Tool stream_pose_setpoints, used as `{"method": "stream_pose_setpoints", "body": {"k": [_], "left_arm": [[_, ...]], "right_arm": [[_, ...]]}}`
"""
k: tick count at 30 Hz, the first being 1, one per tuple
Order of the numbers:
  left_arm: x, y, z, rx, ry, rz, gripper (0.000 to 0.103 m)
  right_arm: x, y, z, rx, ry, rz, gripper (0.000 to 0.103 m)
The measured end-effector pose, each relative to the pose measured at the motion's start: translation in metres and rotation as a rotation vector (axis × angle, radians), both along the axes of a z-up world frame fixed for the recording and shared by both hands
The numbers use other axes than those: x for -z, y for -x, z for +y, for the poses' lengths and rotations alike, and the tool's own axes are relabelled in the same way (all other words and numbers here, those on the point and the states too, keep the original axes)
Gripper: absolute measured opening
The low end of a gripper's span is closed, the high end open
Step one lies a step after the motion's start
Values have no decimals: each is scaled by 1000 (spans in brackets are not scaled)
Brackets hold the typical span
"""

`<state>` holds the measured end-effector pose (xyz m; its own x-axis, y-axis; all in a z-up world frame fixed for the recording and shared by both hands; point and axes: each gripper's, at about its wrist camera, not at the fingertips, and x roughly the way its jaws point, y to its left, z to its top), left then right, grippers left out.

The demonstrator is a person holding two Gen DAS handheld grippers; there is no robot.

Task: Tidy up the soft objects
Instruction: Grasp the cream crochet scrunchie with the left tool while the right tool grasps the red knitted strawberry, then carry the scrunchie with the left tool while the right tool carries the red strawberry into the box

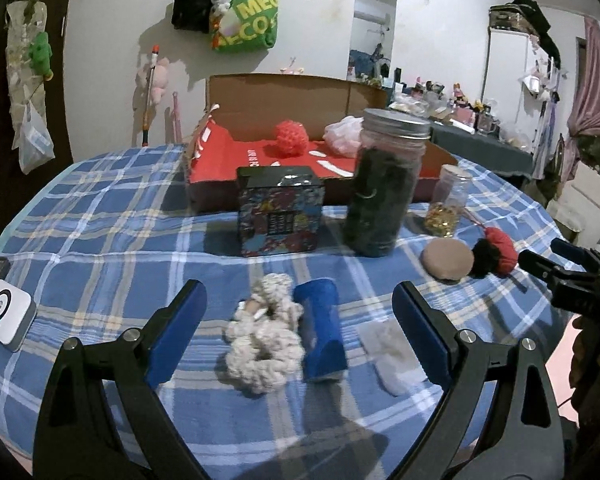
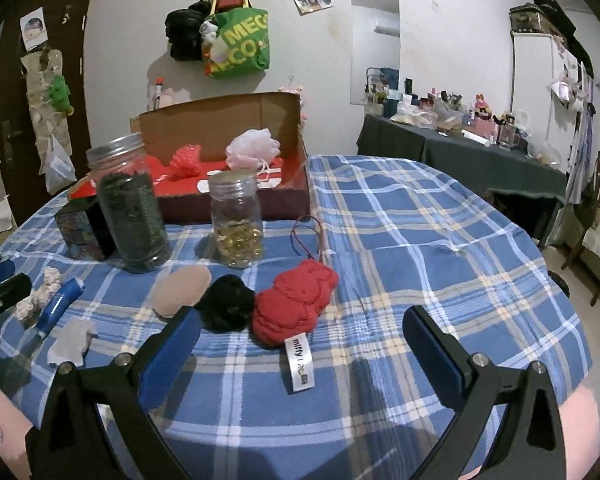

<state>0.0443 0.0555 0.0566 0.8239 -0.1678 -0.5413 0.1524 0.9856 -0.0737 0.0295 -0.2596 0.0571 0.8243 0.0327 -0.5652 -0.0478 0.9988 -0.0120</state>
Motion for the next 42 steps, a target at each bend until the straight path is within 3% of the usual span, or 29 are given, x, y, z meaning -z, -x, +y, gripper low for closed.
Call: {"method": "stream_pose_setpoints", "body": {"k": [8,11,15,16,17,18,20,24,30,36,42], "left_arm": [[6,-14,20,-13,-32,61,94],[11,-20,26,6,-43,100,92],[25,-33,33,12,-48,179,63],[29,-36,34,28,-30,204,63],[33,-37,34,47,-8,223,56],[34,-35,32,51,-24,202,42],[33,-31,25,76,-68,180,33],[29,-27,18,95,-84,168,31],[8,-21,8,103,-100,106,31],[-7,-21,-11,183,-25,74,32],[-11,-26,-37,257,23,68,32]], "right_arm": [[5,-23,-15,54,-34,45,102],[8,-35,-20,63,-62,76,88],[17,-52,-26,37,-148,139,85],[20,-56,-25,22,-166,156,83],[21,-59,-25,4,-183,165,74],[22,-60,-24,-21,-210,170,68],[22,-60,-22,-85,-271,182,40],[10,-47,-16,-74,-213,115,39],[-13,-28,-15,-108,-224,54,39],[-26,-13,9,-228,-281,30,39],[-26,-4,36,-297,-273,14,39]]}}
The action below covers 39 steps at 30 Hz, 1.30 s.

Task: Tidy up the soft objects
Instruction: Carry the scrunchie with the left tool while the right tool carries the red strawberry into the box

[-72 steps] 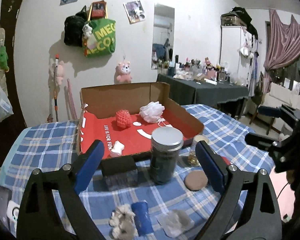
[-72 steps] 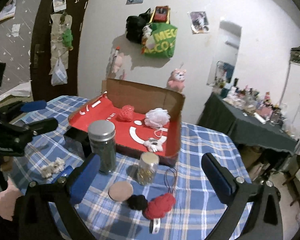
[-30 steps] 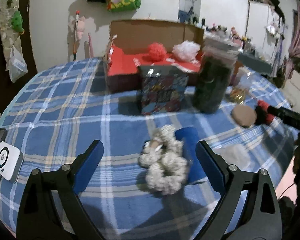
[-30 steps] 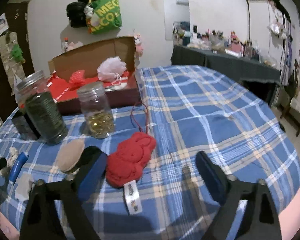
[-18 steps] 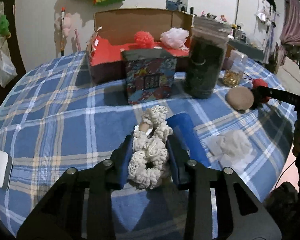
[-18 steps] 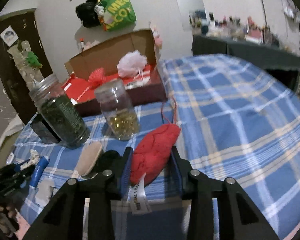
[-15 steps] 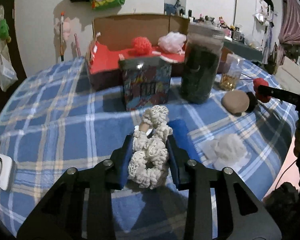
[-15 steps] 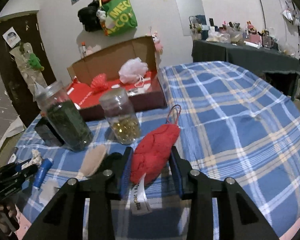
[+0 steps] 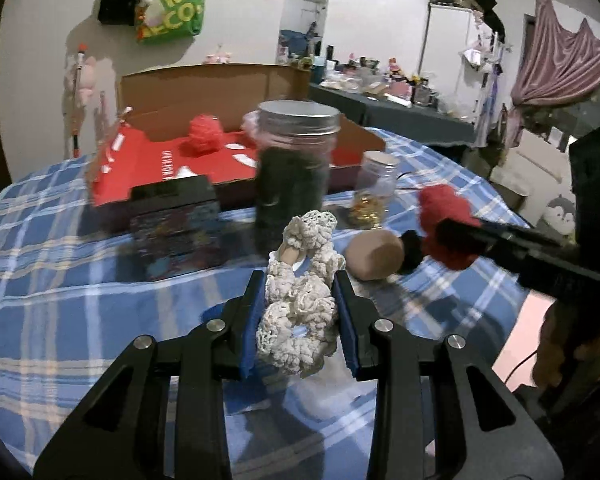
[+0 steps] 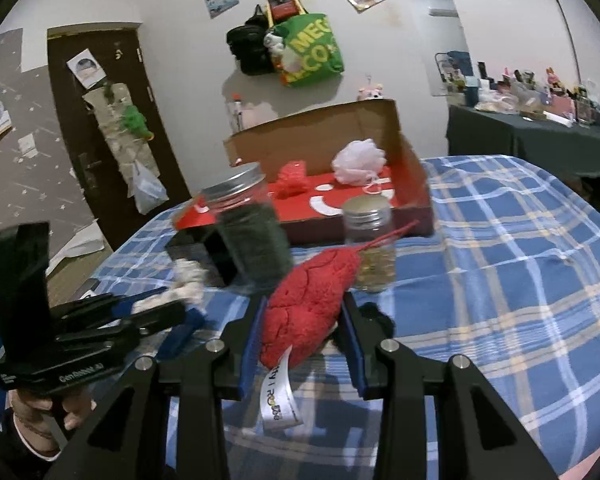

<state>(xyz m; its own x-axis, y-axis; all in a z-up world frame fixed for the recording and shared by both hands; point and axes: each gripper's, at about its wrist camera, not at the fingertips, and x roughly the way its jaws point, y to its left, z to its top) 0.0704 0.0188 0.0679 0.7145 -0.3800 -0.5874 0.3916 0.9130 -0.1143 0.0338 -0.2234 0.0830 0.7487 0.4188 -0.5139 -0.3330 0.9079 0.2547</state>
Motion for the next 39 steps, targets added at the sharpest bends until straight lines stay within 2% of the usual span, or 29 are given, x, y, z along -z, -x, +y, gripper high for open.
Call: {"method": "stream_pose_setpoints", "body": {"k": [8,23,28,39], "left_arm": [[4,-5,-17,37,23,28,32],[13,-9,-19,36,10,51,32],[12,-8,-9,11,14,55,32],[4,-6,49,-136,8,52,32]], "right_arm": [[14,-5,13,-43,-14,38,39],[24,-10,23,-71,-1,71,39],[23,-5,8,-13,23,57,40],[11,-6,-51,171,39,39,40]]}}
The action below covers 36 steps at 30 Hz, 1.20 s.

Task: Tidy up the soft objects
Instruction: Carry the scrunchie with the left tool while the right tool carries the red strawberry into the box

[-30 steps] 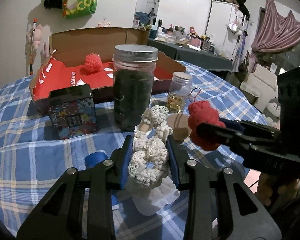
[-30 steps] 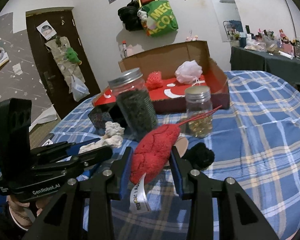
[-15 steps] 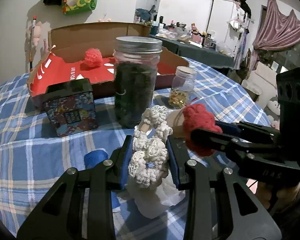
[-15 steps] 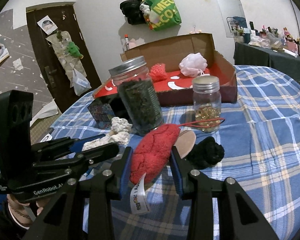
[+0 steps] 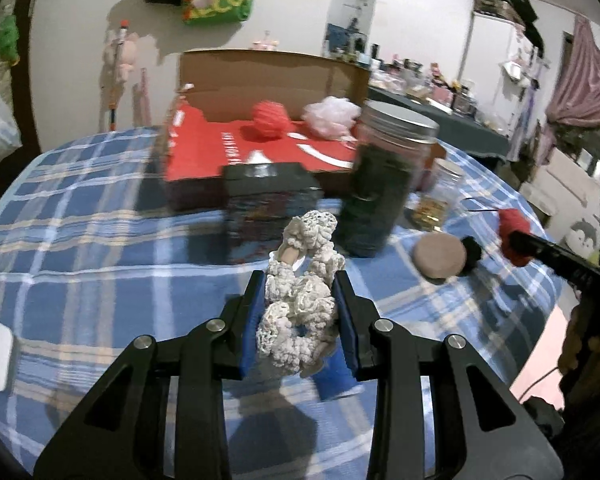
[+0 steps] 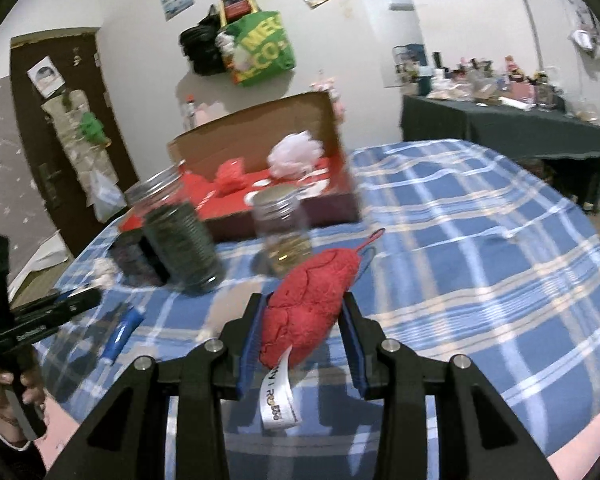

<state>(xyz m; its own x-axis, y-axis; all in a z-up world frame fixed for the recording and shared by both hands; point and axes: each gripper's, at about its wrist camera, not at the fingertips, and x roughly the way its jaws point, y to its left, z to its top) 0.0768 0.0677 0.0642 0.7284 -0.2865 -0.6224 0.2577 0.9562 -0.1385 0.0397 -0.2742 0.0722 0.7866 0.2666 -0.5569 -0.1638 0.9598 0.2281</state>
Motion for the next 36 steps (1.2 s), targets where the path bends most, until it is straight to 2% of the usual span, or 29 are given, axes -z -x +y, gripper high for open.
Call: {"method": "stream_pose_setpoints", "body": {"k": [7,14,25,32,36], "left_arm": [[-7,-10,34,-74,-13,1,32],[-10,-36,52,-109,-26,19,32],[-17,-65,66,-142,-45,23,32],[-24,-81,66,-115,-59,25,32],[-34,-96,57,-68,-61,16,32]], "right_arm": [[-14,-17,-17,73,48,-38,40],[-26,-45,-16,67,97,-55,41],[-37,-83,-15,46,114,-55,41],[-45,-101,-4,-10,152,-75,41],[-53,-122,5,-90,166,-69,42]]}}
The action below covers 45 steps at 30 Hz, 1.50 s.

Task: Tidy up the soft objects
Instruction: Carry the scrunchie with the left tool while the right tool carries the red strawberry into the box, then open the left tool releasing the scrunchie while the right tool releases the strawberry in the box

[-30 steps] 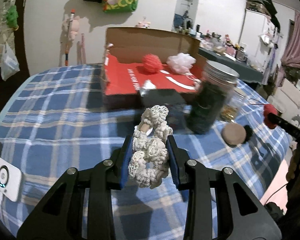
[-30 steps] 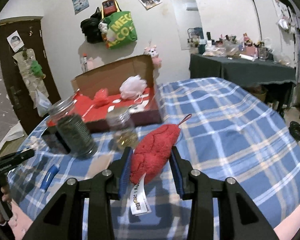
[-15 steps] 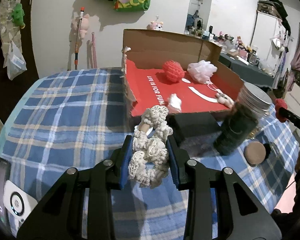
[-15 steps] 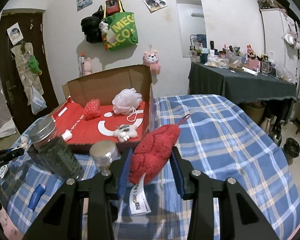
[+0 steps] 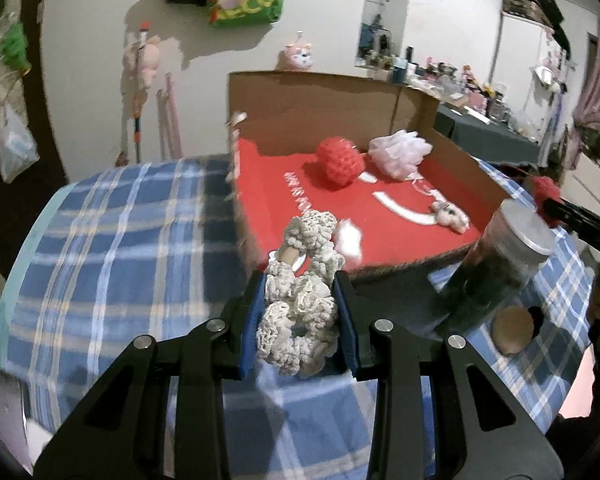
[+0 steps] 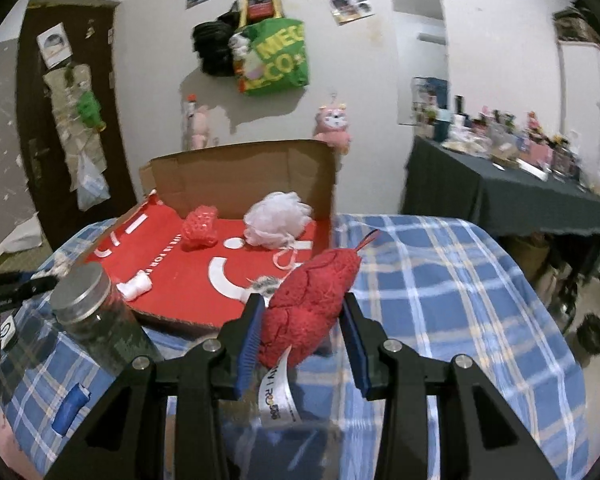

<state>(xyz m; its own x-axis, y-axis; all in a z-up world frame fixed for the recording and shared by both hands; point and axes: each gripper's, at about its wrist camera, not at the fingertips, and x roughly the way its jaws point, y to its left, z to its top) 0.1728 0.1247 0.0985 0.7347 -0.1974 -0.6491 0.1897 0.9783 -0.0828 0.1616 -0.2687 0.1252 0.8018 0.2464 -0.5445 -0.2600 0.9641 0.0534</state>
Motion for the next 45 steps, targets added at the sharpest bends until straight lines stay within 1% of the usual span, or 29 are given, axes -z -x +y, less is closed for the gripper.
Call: {"method": "stream_pose_setpoints", "body": {"k": [5,8,10,14,16,19,21,25,29,31,33,37,41,45], "left_arm": [[-13,-28,-24,94,-8,16,32],[-17,-52,-46,178,-3,57,32],[-17,-66,-60,211,-12,83,32],[-12,-97,-87,297,-31,148,32],[-8,-110,-96,317,-39,180,32],[-1,-126,-109,351,-58,234,32],[6,-134,-116,356,-89,263,32],[18,-144,-124,369,-126,317,32],[25,-150,-127,380,-135,354,32],[29,-152,-129,385,-144,366,32],[33,-153,-132,390,-157,379,33],[40,-155,-136,398,-182,395,34],[40,-155,-138,403,-193,395,34],[43,-156,-139,409,-204,418,34]], "right_arm": [[-7,-35,20,-138,7,58,42],[-7,-59,36,-245,4,119,42],[-4,-79,50,-332,20,179,42],[6,-109,70,-446,54,296,42],[16,-122,81,-480,98,357,42],[27,-135,93,-505,140,416,42],[31,-141,95,-526,149,449,42],[39,-148,103,-559,169,492,42],[47,-149,109,-579,186,524,42],[51,-149,109,-588,183,544,42],[53,-149,109,-587,188,550,42],[55,-153,109,-582,187,561,42],[57,-154,111,-582,189,569,42],[62,-156,113,-575,198,579,44]]}}
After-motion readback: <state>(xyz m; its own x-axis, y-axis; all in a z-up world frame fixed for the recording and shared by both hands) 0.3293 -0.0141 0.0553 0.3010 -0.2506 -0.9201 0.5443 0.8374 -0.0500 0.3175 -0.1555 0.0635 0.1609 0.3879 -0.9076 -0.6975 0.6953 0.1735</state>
